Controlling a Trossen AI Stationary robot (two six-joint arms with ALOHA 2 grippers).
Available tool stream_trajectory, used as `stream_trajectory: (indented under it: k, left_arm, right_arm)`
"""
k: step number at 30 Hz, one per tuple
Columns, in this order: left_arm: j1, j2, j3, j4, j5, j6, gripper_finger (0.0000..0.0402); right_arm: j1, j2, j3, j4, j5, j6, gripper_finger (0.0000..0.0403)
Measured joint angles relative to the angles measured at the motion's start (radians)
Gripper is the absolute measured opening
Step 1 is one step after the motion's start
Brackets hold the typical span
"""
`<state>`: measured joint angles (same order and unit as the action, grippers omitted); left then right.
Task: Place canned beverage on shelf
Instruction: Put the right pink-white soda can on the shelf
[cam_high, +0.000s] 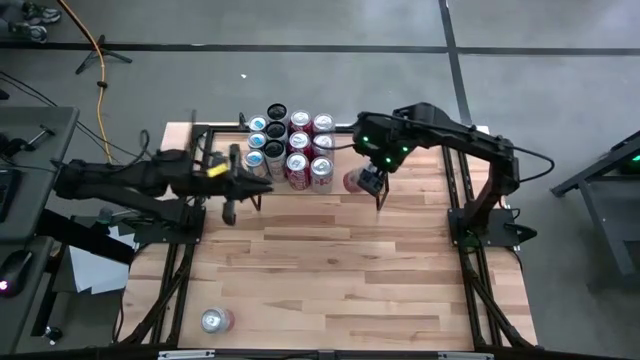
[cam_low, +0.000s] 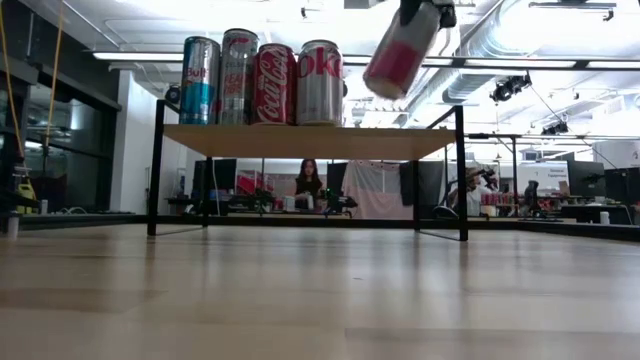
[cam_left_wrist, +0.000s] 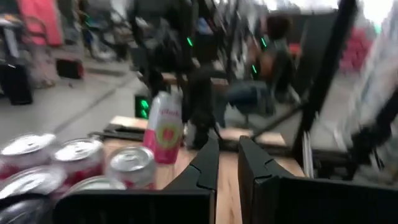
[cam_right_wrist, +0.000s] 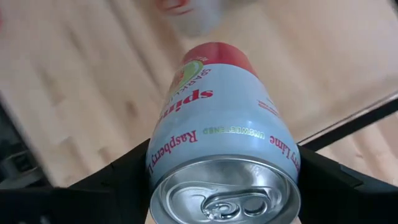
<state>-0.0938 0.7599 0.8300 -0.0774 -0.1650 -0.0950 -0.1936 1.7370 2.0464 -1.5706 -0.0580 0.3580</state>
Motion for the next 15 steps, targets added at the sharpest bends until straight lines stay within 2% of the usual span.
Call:
stream_trajectory:
  k: [4, 7, 10, 15]
  left_arm:
    - [-0.024, 0.126, 0.14, -0.109, 0.014, 0.019, 0.0005]
    - [-0.044, 0.191, 0.244, -0.234, 0.014, 0.019, 0.0031]
    - [-0.064, 0.245, 0.333, -0.321, 0.014, 0.019, 0.0074]
    - [-0.091, 0.347, 0.407, -0.342, 0.014, 0.018, 0.0171]
  right_arm:
    - [0.053, -0.042, 0.0, -0.001, -0.045, 0.02, 0.0284]
    - [0.114, -0.069, 0.002, -0.001, -0.055, 0.074, 0.0284]
    - [0.184, -0.079, 0.002, 0.008, -0.053, 0.113, 0.0284]
    - [0.278, -0.069, 0.002, 0.085, -0.008, 0.164, 0.0284]
